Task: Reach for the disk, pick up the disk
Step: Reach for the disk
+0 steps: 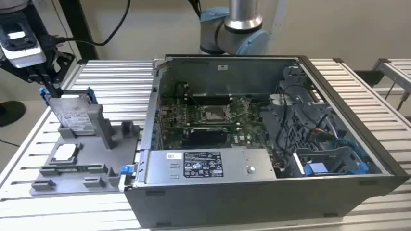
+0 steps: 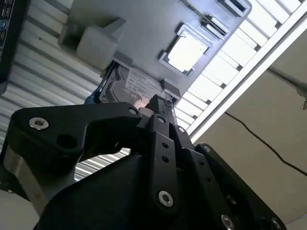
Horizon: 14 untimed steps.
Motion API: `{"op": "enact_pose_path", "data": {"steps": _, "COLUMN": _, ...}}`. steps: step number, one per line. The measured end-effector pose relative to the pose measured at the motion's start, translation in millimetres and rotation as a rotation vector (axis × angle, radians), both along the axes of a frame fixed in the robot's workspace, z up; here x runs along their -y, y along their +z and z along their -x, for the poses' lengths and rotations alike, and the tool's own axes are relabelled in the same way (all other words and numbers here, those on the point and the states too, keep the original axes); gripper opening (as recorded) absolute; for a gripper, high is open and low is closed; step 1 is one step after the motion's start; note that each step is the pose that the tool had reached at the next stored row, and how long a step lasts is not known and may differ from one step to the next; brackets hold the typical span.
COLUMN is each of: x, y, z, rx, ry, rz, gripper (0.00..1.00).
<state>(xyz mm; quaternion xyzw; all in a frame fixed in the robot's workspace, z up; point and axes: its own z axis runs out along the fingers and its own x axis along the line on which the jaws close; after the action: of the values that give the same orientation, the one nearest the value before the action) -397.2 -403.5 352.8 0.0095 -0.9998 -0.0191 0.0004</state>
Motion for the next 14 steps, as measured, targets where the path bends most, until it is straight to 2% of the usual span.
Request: {"op": "enact_pose_path", "data": {"steps": 14, "x": 0.0, "y": 0.0, "z": 0.0, "rx": 0.0, "ry": 0.0, "rz": 0.0, "gripper": 0.0}}
